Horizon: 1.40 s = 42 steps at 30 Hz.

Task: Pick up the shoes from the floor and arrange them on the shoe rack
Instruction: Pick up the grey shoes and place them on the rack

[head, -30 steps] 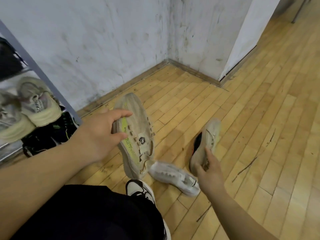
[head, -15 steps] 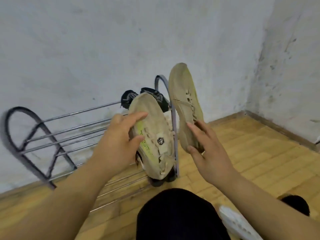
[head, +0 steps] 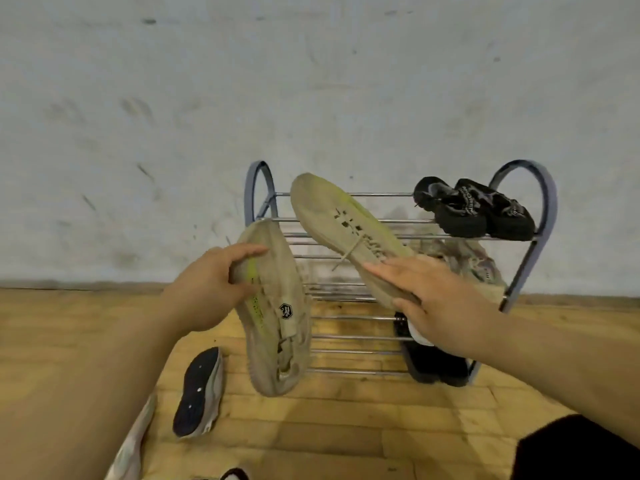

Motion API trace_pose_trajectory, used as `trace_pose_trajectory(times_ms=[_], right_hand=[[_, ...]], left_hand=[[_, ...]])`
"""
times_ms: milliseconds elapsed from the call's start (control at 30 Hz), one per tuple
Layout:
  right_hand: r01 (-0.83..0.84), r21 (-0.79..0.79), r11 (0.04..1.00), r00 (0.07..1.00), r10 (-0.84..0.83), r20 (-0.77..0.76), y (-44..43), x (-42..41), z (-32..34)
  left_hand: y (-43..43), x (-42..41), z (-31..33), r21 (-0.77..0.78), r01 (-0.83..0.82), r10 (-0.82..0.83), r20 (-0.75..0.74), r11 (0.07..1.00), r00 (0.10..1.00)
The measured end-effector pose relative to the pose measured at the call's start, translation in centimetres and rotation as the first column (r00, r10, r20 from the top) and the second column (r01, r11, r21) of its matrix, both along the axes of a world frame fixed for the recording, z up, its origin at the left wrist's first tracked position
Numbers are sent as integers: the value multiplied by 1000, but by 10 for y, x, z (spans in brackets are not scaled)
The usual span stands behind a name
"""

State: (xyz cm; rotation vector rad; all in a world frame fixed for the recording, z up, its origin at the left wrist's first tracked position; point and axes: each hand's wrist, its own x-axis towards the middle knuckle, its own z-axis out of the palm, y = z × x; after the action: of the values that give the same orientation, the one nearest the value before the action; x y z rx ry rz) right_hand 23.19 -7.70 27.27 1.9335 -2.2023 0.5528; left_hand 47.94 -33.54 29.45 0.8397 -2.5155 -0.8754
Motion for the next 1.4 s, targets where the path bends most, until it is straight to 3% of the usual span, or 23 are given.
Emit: trace_pose_trajectory(times_ms=[67,233,367,567,667,933,1133,1233,1300,1400], right_hand=[[-102,88,991,994,104,-22,-13,9,-14],[-209,228,951,976,187,116,-17,30,-84],[-209,442,872,973,140,183,-13,42,-148],[-181,535,825,914,-59,401,-14,41,-244],[-47,580,813,893,-227,390,-31,29,-289],[316,537,782,712,-569,411,-121,-1,-373],[450,542,709,689,-662,294,-189,-33,-405],[415,611,674,714,-658,240,-189,-32,-405],[389,550,739,767,-590,251,-170,-18,-388],[336,289,896,843,-423,333,-136,11,-376]], left_hand=[[-13,23,-10,34,-35,34,26,999,999],[-39,68,-67,136,-32,15,126,990,992],[-50,71,-126,238,1,-65,263,971,963],[-59,32,-196,382,57,-172,273,922,947],[-64,4,-229,461,28,-171,273,887,947],[-83,-50,-307,480,-62,-155,399,875,904],[-95,-69,-341,559,-185,-27,349,808,937],[-95,-71,-347,580,-195,-16,339,791,941],[-92,-71,-349,602,-207,-18,346,772,938],[-86,-70,-349,659,-224,0,322,718,947]])
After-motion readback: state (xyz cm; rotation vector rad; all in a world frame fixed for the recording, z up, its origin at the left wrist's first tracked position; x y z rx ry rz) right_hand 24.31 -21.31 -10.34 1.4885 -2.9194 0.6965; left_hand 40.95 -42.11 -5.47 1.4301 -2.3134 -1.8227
